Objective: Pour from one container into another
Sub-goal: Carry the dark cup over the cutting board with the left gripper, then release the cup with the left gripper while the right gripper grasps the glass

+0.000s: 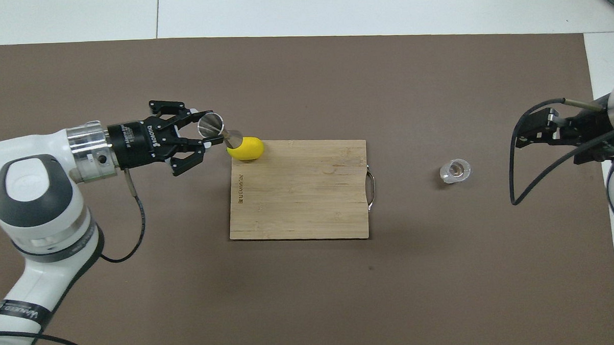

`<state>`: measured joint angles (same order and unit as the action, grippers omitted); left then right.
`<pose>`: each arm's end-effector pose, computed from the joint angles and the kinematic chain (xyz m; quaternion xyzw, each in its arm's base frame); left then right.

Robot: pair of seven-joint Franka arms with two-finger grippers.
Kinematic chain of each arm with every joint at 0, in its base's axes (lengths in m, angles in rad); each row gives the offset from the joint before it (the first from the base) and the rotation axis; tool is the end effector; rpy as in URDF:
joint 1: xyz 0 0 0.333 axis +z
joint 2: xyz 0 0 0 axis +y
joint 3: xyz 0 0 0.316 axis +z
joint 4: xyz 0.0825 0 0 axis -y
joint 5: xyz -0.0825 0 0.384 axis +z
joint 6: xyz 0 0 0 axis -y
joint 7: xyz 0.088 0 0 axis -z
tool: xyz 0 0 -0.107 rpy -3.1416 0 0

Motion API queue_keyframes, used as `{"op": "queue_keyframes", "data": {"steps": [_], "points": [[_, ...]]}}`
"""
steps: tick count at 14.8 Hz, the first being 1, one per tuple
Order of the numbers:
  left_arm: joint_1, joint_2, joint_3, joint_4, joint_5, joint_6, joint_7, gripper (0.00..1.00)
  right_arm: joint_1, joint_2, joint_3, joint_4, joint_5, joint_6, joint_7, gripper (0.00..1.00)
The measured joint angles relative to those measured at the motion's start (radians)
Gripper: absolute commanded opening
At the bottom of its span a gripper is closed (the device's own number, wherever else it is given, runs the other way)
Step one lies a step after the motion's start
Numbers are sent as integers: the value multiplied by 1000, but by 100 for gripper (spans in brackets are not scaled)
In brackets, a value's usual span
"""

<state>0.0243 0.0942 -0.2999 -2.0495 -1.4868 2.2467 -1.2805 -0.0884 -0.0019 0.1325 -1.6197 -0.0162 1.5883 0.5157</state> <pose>0.5624 -0.1850 0.4287 0.4468 0.6968 -0.3687 0.4230 0.5537 0.0228 0.6040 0.9722 -0.2333 -0.0119 0.0120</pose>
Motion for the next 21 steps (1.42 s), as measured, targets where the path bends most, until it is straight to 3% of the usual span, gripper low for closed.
{"op": "queue_keyframes", "data": {"steps": [3, 7, 10, 14, 21], "points": [[-158, 11, -1, -2, -112, 166, -2, 0, -39, 6, -1, -16, 91, 10, 192, 100], [-333, 57, 0, 11, -149, 377, -8, 0, -111, 42, -3, -55, 194, 77, 388, 100], [-394, 117, 2, 61, -149, 458, -9, 0, -125, 77, -2, -106, 305, 135, 516, 100], [-462, 209, 4, 136, -149, 534, -9, 0, -176, 167, -4, -128, 404, 188, 534, 100], [-487, 232, 8, 144, -138, 568, -8, 0, -211, 234, -4, -243, 552, 357, 536, 100]]}}
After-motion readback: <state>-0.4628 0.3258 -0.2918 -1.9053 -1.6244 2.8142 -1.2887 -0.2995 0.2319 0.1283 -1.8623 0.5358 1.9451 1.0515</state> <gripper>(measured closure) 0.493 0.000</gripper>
